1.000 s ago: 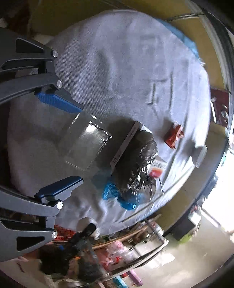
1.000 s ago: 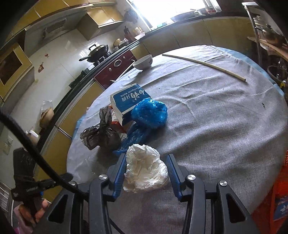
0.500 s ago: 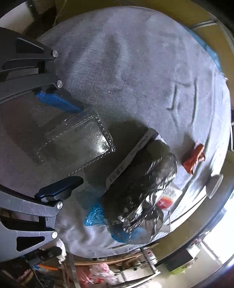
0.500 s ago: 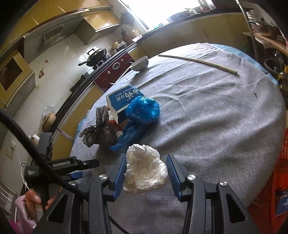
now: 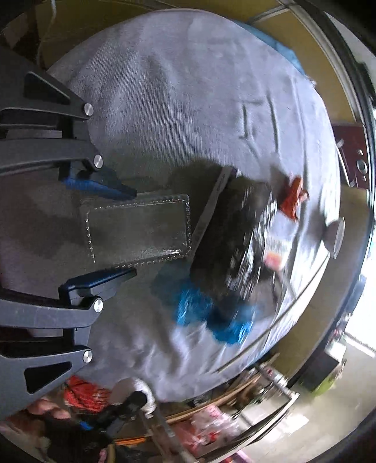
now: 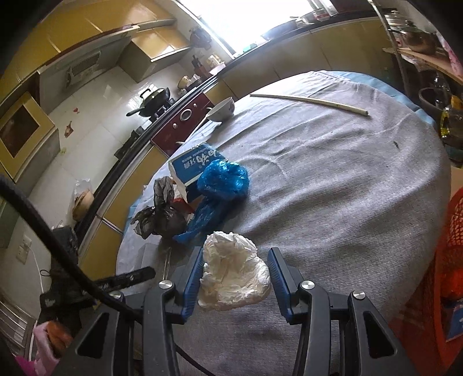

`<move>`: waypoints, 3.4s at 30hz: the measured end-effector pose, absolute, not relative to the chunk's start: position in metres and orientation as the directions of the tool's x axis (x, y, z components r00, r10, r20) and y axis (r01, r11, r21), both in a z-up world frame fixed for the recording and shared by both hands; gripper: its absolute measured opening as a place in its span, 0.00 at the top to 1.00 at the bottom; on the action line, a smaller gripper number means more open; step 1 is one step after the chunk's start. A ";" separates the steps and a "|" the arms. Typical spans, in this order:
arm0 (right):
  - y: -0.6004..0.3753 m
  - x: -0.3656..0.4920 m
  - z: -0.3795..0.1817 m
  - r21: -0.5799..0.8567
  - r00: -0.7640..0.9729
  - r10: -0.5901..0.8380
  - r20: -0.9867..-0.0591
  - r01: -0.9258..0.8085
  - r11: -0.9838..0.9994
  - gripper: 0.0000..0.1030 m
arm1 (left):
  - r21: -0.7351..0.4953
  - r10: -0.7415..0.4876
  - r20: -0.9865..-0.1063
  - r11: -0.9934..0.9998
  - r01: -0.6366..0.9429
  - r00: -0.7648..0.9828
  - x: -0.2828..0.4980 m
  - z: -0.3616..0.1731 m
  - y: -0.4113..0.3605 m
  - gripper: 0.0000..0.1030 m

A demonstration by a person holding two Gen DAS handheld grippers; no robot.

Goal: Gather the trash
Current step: 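Carry the container and tissue to the red basket and open both tools, then swing both tools back over the table toward the bags, then grasp the black plastic bag with the left tool while the right grasps the blue bag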

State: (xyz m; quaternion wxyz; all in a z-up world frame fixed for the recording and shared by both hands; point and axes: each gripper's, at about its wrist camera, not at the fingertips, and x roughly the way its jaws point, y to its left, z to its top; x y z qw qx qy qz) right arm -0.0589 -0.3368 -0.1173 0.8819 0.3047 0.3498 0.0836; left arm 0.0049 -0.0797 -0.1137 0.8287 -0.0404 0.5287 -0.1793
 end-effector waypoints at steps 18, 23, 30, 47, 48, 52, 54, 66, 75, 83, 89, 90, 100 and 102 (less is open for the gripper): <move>-0.434 -0.129 -0.116 0.612 0.824 0.160 -0.544 0.259 0.747 0.54 | -0.172 -0.481 -0.813 0.737 0.654 0.328 -0.044 -0.072 -0.200 0.53; -0.474 -0.164 -0.120 0.618 0.834 0.069 -0.548 0.347 0.706 0.54 | -0.148 -0.523 -0.801 0.644 0.751 0.290 -0.058 -0.064 -0.248 0.53; -0.523 -0.218 -0.126 0.634 0.837 -0.044 -0.546 0.447 0.631 0.54 | -0.147 -0.578 -0.789 0.505 0.850 0.207 -0.083 -0.058 -0.319 0.53; -0.578 -0.283 -0.154 0.721 0.830 -0.092 -0.551 0.528 0.449 0.43 | -0.179 -0.544 -0.836 0.401 0.898 0.076 -0.113 -0.082 -0.425 0.44; -0.580 -0.283 -0.155 0.728 0.831 -0.087 -0.549 0.527 0.439 0.41 | -0.177 -0.541 -0.837 0.403 0.898 0.078 -0.113 -0.083 -0.424 0.44; -0.583 -0.287 -0.154 0.751 0.845 -0.089 -0.527 0.512 0.417 0.35 | -0.168 -0.531 -0.842 0.422 0.891 0.093 -0.110 -0.083 -0.413 0.43; -0.581 -0.287 -0.151 0.752 0.850 -0.093 -0.519 0.506 0.422 0.34 | -0.158 -0.529 -0.841 0.434 0.887 0.109 -0.109 -0.082 -0.404 0.41; -0.547 -0.249 -0.136 0.715 0.842 -0.032 -0.539 0.477 0.512 0.34 | -0.089 -0.506 -0.819 0.578 0.811 0.270 -0.086 -0.064 -0.302 0.35; -0.498 -0.196 -0.126 0.666 0.816 0.052 -0.576 0.431 0.609 0.34 | -0.069 -0.441 -0.789 0.756 0.651 0.428 -0.051 -0.062 -0.188 0.34; -0.454 -0.157 -0.122 0.620 0.779 0.127 -0.614 0.377 0.688 0.34 | -0.130 -0.350 -0.726 0.915 0.382 0.592 0.002 -0.045 -0.074 0.26; -0.421 -0.135 -0.120 0.587 0.751 0.165 -0.639 0.337 0.736 0.34 | -0.324 -0.423 -0.726 0.906 0.273 0.542 0.041 -0.048 -0.047 0.20; -0.415 -0.133 -0.120 0.578 0.745 0.170 -0.645 0.330 0.746 0.34 | -0.358 -0.443 -0.730 0.897 0.261 0.522 0.047 -0.052 -0.048 0.20; -0.377 -0.073 -0.098 0.585 0.737 0.261 -0.624 0.218 0.781 0.34 | -0.583 -0.541 -0.732 0.812 0.028 0.414 0.098 -0.100 -0.051 0.21; -0.364 -0.049 -0.093 0.583 0.737 0.283 -0.614 0.182 0.792 0.34 | -0.593 -0.545 -0.735 0.805 0.010 0.403 0.104 -0.105 -0.050 0.39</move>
